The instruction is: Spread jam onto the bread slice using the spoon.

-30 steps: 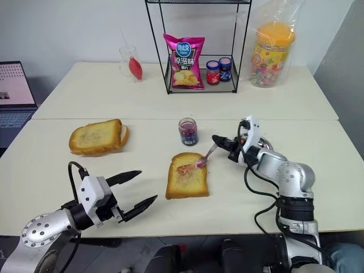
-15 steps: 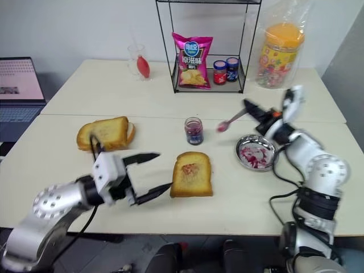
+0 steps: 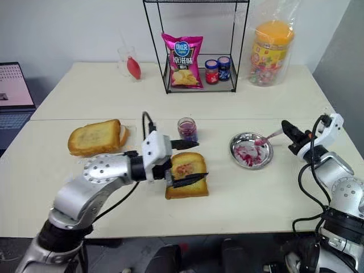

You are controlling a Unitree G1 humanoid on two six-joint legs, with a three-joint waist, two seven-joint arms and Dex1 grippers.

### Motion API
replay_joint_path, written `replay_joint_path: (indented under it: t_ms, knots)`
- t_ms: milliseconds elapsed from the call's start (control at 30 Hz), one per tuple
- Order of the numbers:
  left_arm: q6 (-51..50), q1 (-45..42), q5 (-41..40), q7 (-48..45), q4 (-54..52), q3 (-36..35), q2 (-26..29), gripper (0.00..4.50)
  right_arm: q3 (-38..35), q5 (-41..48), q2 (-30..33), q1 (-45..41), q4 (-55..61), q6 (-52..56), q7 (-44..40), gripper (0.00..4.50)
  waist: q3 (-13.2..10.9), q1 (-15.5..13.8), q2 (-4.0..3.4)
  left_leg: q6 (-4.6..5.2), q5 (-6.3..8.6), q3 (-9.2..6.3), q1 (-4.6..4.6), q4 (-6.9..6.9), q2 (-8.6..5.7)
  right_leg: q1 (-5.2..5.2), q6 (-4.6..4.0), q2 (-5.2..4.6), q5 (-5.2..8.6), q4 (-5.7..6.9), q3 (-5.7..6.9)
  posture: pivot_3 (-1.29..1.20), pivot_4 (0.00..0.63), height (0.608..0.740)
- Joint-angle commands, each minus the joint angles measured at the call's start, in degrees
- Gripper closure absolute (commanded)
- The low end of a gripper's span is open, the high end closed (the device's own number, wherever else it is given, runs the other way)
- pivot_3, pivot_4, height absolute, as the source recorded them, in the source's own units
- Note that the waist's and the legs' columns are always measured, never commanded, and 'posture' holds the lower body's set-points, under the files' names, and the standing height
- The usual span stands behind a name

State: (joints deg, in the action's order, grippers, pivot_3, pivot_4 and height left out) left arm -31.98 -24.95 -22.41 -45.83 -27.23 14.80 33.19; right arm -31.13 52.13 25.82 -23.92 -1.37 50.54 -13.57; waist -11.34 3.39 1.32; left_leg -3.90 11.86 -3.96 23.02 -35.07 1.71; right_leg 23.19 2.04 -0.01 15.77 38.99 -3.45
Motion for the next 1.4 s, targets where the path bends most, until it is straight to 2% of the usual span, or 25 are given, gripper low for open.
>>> replay_joint_path:
  t_ms: [33,233,633,900,1100,1233,1400]
  knots:
    - [2.0,-1.2,2.0,-0.8,0.8,1.3,-0.7,0.0,0.3,-1.7,1.9,-1.3,-2.9,-2.7,-3.1,4.46,0.0,0.0,0.0,0.0,0.0,0.07,-0.05,0.04,0.0,0.0,0.0,0.01,0.0,0.0,-0.08,0.0,0.15,0.74]
    - [2.0,-2.5,2.8,-1.1,2.2,1.5,-2.4,0.0,-0.4,-0.9,2.7,-2.1,-7.8,-0.9,-3.9,4.46,0.0,-0.1,0.0,0.0,0.0,0.27,-0.07,0.04,0.01,0.01,0.09,0.01,-0.05,-0.02,-0.27,0.0,0.15,0.74]
    - [2.8,-2.9,4.2,-1.4,2.5,1.5,-3.7,0.0,0.9,-2.6,3.1,-2.4,-7.0,-1.8,-5.3,1.95,0.0,-0.1,0.01,0.0,0.0,0.54,-0.12,0.0,0.0,0.04,0.26,0.0,-0.14,-0.05,-0.55,0.0,0.15,0.74]
    - [3.3,-3.2,4.9,-1.3,2.7,1.7,-4.8,0.0,8.3,-13.1,5.7,0.9,-4.0,-10.8,-10.1,0.16,0.0,-0.1,0.01,0.0,0.0,0.56,-0.12,0.0,0.0,0.04,0.28,0.0,-0.15,-0.06,-0.57,0.0,0.15,0.74]
    - [3.5,-2.8,5.1,-1.2,2.5,1.3,-4.8,0.0,11.8,-19.8,6.9,2.1,-4.6,-17.6,-12.5,0.07,0.0,-0.1,0.01,0.0,0.0,0.59,-0.14,-0.01,-0.01,0.04,0.31,-0.01,-0.17,-0.06,-0.6,0.0,0.15,0.74]
    - [3.5,-2.7,4.9,-1.3,2.4,0.7,-4.5,0.0,11.1,-22.6,6.4,1.5,-6.5,-21.9,-11.7,0.07,0.0,-0.1,0.01,-0.01,0.0,0.61,-0.13,-0.02,-0.01,0.04,0.33,-0.01,-0.18,-0.06,-0.62,0.0,0.15,0.74]
    - [3.5,-2.3,5.4,1.6,1.5,-3.6,-3.5,0.0,9.3,-21.0,6.0,1.3,-2.2,-24.4,-13.2,0.07,0.0,-0.1,0.01,-0.01,0.0,0.62,-0.14,-0.04,-0.01,0.04,0.35,-0.02,-0.2,-0.06,-0.63,0.0,0.15,0.74]
